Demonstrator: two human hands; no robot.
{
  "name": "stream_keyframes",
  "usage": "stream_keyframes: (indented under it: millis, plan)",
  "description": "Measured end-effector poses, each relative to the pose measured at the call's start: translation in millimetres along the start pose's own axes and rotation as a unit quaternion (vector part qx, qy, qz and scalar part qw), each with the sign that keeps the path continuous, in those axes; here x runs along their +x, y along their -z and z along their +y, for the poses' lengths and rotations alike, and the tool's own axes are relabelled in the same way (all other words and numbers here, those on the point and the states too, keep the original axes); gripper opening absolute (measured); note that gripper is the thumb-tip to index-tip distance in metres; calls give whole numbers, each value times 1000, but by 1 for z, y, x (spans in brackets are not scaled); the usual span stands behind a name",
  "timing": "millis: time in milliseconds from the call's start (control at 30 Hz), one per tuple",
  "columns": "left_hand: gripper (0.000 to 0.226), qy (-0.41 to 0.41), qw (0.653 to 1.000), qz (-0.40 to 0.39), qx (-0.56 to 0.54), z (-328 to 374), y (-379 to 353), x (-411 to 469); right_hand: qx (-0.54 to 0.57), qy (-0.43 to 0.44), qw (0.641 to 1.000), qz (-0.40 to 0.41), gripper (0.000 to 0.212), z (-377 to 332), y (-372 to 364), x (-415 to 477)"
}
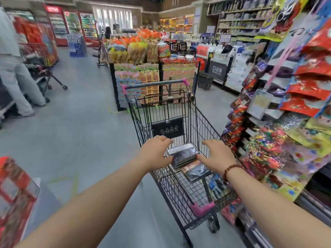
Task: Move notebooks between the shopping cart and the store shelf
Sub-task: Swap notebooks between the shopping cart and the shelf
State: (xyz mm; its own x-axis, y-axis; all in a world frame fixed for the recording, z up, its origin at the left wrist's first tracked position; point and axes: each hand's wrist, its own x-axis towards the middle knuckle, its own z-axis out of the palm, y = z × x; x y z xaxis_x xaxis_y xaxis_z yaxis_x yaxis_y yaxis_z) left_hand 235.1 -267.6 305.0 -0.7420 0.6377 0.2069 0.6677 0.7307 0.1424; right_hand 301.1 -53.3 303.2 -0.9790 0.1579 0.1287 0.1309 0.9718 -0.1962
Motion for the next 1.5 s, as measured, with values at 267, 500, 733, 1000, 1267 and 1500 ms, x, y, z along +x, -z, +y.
stream_keyframes:
  millis: [267, 500, 733, 1000, 1267, 1500]
  plan:
    - [63, -1, 1000, -23, -1, -33, -23, 86, 19, -13, 1000, -9, 59, 21, -22, 94]
    - [62, -10, 998, -56, -14, -57, -47, 139, 2, -38, 999, -29, 59, 30, -44, 145]
    - [59, -54, 994, -84, -37, -95, -74, 191, 16, -84, 996, -35, 59, 33, -75, 189]
    - [58, -152, 980, -121, -43, -156, -104, 264, 8, -189, 981, -37, 59, 24, -103, 241]
    - [55, -206, 962, -164, -70, -170, -137, 315, 31, -292, 955, -40, 57, 38, -123, 253]
    - [54, -229, 949, -200, -81, -140, -175, 364, 53, -336, 939, -51, 55, 81, -142, 263]
